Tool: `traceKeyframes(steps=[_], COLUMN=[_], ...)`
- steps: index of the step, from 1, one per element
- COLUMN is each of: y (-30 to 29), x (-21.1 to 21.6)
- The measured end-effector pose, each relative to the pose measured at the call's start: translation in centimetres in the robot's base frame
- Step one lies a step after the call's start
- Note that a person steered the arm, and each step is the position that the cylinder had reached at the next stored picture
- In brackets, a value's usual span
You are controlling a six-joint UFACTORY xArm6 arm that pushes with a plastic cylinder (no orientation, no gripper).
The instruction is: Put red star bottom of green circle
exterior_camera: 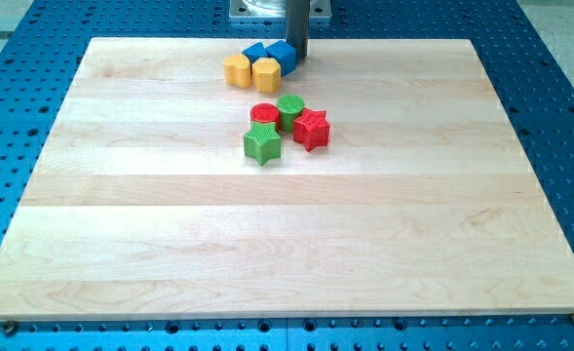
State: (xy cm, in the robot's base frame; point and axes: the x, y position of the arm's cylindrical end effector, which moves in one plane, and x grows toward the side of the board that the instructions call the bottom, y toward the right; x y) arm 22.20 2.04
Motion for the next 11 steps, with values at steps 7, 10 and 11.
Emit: traceKeyframes(steps=[7, 10, 11], y=[7.8, 8.6, 8.6], x=[7.4, 10.8, 11.2])
